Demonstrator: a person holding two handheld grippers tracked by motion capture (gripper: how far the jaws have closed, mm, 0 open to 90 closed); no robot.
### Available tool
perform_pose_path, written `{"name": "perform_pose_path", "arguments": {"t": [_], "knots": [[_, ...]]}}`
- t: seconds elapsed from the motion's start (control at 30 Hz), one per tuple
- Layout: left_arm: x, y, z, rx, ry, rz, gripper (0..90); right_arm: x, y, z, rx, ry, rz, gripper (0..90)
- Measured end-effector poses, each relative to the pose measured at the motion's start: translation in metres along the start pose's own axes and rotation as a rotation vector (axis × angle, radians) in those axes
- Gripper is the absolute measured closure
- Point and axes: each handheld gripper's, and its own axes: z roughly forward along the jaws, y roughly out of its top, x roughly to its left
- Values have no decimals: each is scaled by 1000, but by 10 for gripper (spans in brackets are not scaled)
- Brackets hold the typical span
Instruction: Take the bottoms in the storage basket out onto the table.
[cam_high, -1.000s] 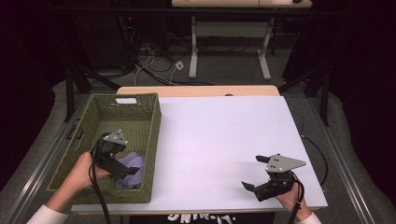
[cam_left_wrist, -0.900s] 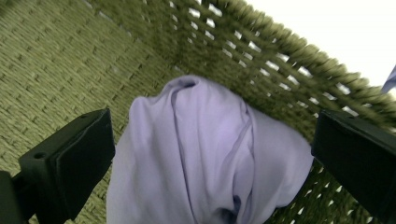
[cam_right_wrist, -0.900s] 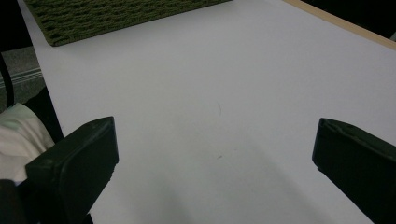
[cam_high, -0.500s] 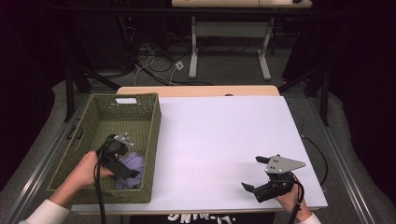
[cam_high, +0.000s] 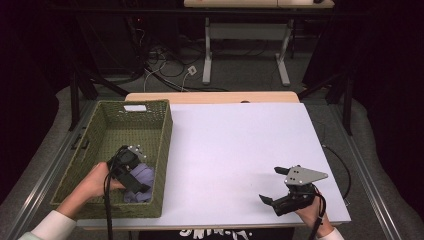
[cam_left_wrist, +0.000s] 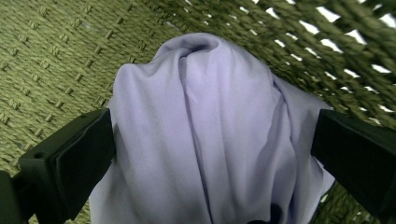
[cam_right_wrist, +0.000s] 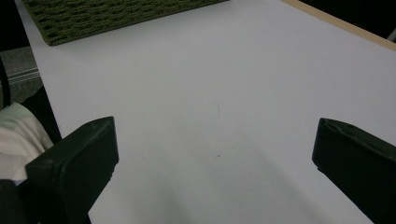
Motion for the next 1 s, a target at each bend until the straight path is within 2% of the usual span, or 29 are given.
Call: {"name": "perform_pose_path", "arguments": {"t": [0.23, 0.4, 0.6, 0.67, 0.73, 0.77, 0.8, 0.87, 1.0], "knots": [[4, 1, 7, 26, -17, -14, 0, 0, 0, 1, 1, 3, 0, 1], [4, 3, 12, 59, -6, -14, 0, 0, 1, 1, 1, 2, -1, 1], [7, 4, 18, 94, 1, -23, 47, 1, 1, 1, 2, 4, -7, 1], [7, 4, 19, 100, 3, -27, 105, 0, 1, 1, 1, 1, -2, 1], [8, 4, 20, 102, 8, -36, 125, 0, 1, 1, 2, 1, -2, 1], [9, 4, 21, 107, 11, -50, 183, 0, 1, 1, 2, 1, -3, 1], [10, 4, 23, 114, 18, -66, 183, 0, 1, 1, 2, 1, -3, 1], [11, 4, 25, 119, 15, -82, 241, 0, 1, 1, 4, 3, -3, 1], [12, 5, 26, 121, 14, -76, 346, 0, 1, 0, 3, 0, -4, 2]]}}
